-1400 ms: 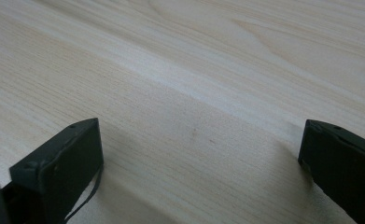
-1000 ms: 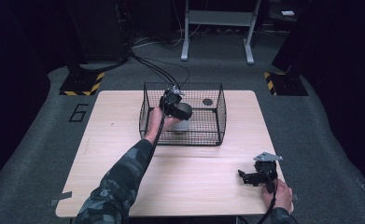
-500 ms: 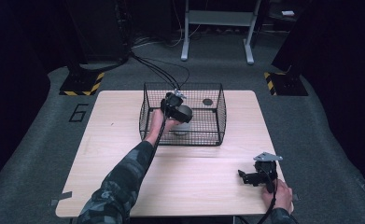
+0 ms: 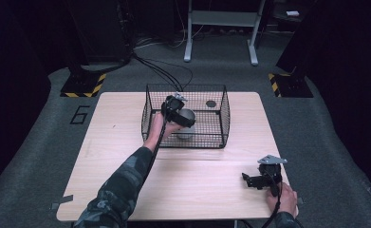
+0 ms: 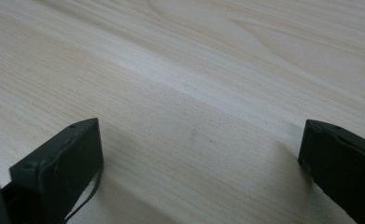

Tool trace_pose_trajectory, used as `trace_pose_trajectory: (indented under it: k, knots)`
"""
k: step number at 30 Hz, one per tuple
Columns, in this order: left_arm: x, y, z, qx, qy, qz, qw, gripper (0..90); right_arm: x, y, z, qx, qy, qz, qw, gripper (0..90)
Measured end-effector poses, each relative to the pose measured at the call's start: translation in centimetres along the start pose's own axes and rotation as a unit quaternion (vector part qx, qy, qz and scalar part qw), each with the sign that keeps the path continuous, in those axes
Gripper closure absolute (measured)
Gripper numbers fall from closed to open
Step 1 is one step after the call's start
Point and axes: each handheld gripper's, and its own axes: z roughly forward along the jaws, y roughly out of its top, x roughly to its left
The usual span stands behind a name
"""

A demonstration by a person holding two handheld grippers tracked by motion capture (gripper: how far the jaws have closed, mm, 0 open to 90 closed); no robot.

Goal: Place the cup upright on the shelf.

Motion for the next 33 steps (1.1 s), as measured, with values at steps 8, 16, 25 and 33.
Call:
trace_pose_trajectory:
  k: [8,16,25,33]
  knots:
    - [-0.4,0.1,-3.1,-0.031,0.0,0.01,0.9995,0.0,0.0,0.0,0.0,0.0,0.0,0.001,1.0,0.0]
    - [-1.5,-0.5,-7.5,-0.053,0.002,0.039,0.9978,0.0,0.0,0.0,0.0,0.0,0.0,0.0,1.0,0.0]
    - [-2.6,-3.0,-11.9,-0.058,0.006,0.064,0.9962,0.0,0.0,0.0,0.0,0.0,0.0,0.0,1.0,0.0]
    - [-2.9,-6.7,-14.8,-0.064,0.016,0.06,0.996,0.0,0.0,0.0,0.0,0.0,0.0,0.0,1.0,0.0]
